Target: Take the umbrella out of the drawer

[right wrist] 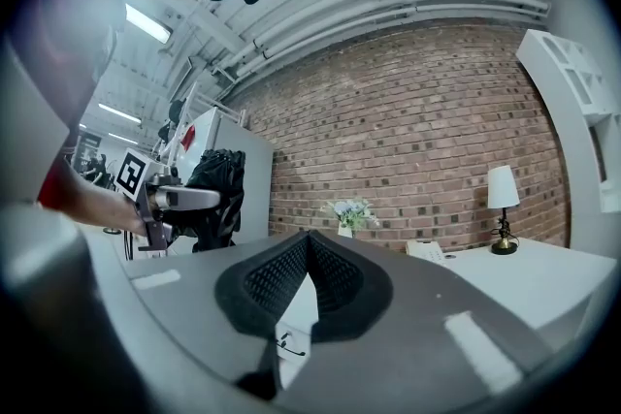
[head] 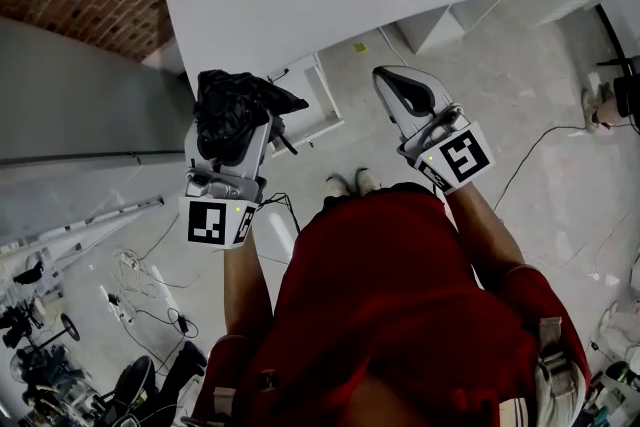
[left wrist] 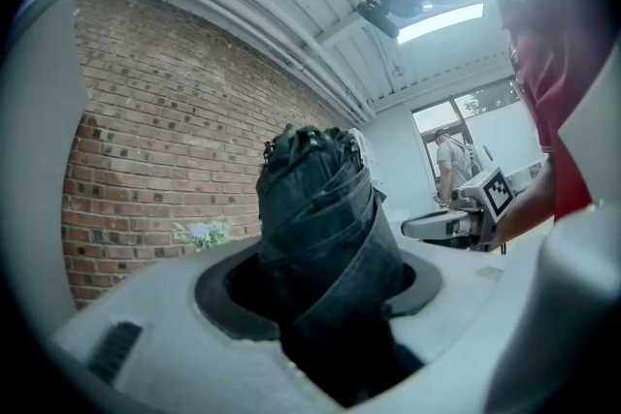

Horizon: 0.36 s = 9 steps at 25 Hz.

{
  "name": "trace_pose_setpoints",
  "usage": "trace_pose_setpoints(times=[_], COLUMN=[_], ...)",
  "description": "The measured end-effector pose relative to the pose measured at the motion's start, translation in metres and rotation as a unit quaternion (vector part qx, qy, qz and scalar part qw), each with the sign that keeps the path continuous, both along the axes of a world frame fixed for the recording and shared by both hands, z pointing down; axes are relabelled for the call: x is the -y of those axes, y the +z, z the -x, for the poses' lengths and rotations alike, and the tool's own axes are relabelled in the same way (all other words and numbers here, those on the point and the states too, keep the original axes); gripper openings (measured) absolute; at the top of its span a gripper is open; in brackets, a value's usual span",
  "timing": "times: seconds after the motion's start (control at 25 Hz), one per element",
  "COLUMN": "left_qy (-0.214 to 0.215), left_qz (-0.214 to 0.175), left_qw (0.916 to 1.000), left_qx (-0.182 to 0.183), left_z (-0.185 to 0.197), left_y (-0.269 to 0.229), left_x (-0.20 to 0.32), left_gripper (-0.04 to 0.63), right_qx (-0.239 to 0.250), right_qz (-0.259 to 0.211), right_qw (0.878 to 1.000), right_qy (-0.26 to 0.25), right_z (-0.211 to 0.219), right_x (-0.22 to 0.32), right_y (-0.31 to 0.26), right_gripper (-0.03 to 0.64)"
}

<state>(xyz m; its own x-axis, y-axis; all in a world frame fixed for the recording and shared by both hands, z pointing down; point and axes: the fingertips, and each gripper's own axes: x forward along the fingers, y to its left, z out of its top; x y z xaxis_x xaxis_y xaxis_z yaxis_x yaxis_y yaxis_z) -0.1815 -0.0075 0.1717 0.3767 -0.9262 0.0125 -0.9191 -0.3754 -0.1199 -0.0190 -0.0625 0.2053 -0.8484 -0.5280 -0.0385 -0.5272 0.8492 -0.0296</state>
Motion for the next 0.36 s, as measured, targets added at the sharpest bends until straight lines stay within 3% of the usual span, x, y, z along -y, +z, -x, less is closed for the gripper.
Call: trace_pose_setpoints(times=[0.36], left_qy=[-0.004], left_qz=[0.000], left_qw=[1.0000], left_qx=[0.001], left_z=[0.0013], left_y=[0.0016], left_x=[0.0003], left_gripper=[0.252], right_qx=[-0.005], right_qz=[-0.001], right_qw=[1.000], right_qy=[0.002], right_z=[-0.0023], right_x=[0.0025], right_y=[0.0026], right_gripper=[0.012])
